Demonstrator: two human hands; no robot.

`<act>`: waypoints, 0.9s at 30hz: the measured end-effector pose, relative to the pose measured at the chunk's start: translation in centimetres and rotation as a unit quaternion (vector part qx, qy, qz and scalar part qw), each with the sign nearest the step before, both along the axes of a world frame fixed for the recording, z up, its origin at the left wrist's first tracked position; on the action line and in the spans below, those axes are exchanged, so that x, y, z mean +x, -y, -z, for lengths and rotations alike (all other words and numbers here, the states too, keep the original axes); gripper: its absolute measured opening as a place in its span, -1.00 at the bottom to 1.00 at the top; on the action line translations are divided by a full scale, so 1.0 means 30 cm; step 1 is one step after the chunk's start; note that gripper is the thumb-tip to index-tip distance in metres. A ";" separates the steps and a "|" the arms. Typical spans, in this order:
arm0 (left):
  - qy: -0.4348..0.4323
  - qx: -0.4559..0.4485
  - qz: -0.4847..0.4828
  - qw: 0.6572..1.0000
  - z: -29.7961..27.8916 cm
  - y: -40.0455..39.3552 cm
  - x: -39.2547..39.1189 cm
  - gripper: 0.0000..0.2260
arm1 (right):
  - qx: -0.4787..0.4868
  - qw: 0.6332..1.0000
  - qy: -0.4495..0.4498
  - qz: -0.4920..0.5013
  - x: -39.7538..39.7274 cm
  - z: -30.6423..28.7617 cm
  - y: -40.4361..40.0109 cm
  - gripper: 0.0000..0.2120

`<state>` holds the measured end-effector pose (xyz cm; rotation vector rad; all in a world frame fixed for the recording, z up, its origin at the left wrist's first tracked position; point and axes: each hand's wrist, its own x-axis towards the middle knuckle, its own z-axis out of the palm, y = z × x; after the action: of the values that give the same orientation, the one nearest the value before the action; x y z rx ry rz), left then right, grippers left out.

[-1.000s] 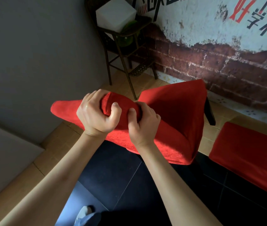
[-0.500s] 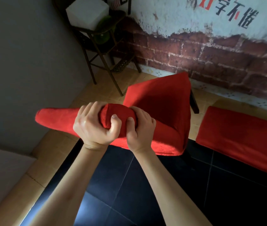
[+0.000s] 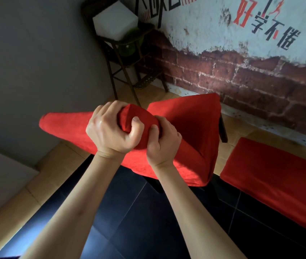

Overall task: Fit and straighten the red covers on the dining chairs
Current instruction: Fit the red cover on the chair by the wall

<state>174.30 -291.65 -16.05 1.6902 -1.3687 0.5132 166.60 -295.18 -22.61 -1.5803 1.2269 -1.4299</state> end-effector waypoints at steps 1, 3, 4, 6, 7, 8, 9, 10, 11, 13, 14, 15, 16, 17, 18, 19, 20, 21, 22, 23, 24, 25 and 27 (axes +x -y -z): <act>-0.003 -0.005 -0.006 1.000 0.001 0.001 -0.014 -0.68 | 0.000 1.000 0.002 -0.002 -0.011 0.003 0.005 -0.47; -0.006 -0.011 -0.024 1.000 0.006 0.000 -0.040 -0.69 | -0.005 1.000 0.001 -0.006 -0.032 0.011 0.014 -0.48; -0.004 -0.014 -0.031 0.999 0.009 0.001 -0.051 -0.69 | -0.009 1.000 0.003 -0.007 -0.042 0.014 0.018 -0.49; 0.000 -0.019 -0.042 0.999 0.010 0.005 -0.074 -0.69 | -0.016 1.000 0.009 -0.005 -0.059 0.014 0.024 -0.51; 0.002 -0.020 -0.046 0.999 0.009 0.008 -0.086 -0.69 | -0.018 1.000 0.013 -0.003 -0.067 0.015 0.030 -0.51; 0.005 -0.021 -0.050 0.999 0.009 0.010 -0.099 -0.69 | -0.021 1.000 0.017 0.000 -0.078 0.020 0.033 -0.52; 0.009 -0.022 -0.050 0.998 0.010 0.013 -0.117 -0.69 | -0.025 0.999 0.023 0.003 -0.094 0.025 0.037 -0.53; 0.015 -0.024 -0.047 0.999 0.013 0.017 -0.136 -0.70 | -0.028 0.999 0.031 0.007 -0.114 0.030 0.040 -0.53; 0.021 -0.025 -0.043 0.999 0.016 0.022 -0.159 -0.70 | -0.029 0.999 0.042 0.011 -0.135 0.036 0.043 -0.54; 0.033 -0.026 -0.032 0.999 0.024 0.036 -0.209 -0.70 | -0.028 0.997 0.062 0.022 -0.183 0.045 0.052 -0.55; 0.038 -0.026 -0.027 0.999 0.025 0.045 -0.236 -0.70 | -0.029 0.997 0.069 0.029 -0.210 0.048 0.058 -0.55; 0.042 -0.026 -0.021 0.999 0.024 0.056 -0.263 -0.70 | -0.030 0.996 0.077 0.034 -0.237 0.049 0.065 -0.55; 0.046 -0.025 -0.015 0.999 0.021 0.069 -0.290 -0.70 | -0.031 0.995 0.088 0.036 -0.265 0.049 0.075 -0.55; 0.050 -0.022 -0.009 0.998 0.018 0.083 -0.317 -0.69 | -0.031 0.994 0.099 0.037 -0.290 0.048 0.084 -0.54; 0.054 -0.016 -0.003 0.998 0.013 0.096 -0.342 -0.69 | -0.028 0.993 0.110 0.038 -0.315 0.047 0.094 -0.53; 0.059 -0.008 0.002 0.998 0.010 0.110 -0.366 -0.68 | -0.025 0.992 0.118 0.042 -0.337 0.048 0.104 -0.52; 0.066 -0.002 0.006 0.998 0.008 0.122 -0.389 -0.68 | -0.023 0.991 0.125 0.050 -0.358 0.052 0.112 -0.52; 0.072 0.004 0.009 0.997 0.007 0.134 -0.411 -0.67 | -0.022 0.989 0.131 0.058 -0.378 0.058 0.120 -0.51; 0.077 0.010 0.011 0.997 0.008 0.145 -0.434 -0.66 | -0.022 0.988 0.138 0.065 -0.397 0.064 0.127 -0.51; 0.083 0.014 0.014 0.996 0.009 0.155 -0.456 -0.66 | -0.021 0.987 0.145 0.071 -0.416 0.070 0.134 -0.51; 0.087 0.017 0.016 0.996 0.010 0.164 -0.477 -0.66 | -0.020 0.986 0.150 0.076 -0.433 0.075 0.141 -0.51; 0.092 0.019 0.019 0.995 0.011 0.171 -0.497 -0.67 | -0.019 0.985 0.154 0.081 -0.447 0.080 0.147 -0.51; 0.101 0.021 0.025 0.994 0.017 0.183 -0.531 -0.68 | -0.024 0.982 0.163 0.097 -0.473 0.094 0.159 -0.52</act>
<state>158.37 -297.15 -16.57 1.6698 -1.5714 0.6445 152.41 -299.95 -25.42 -1.2179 1.1798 -1.7726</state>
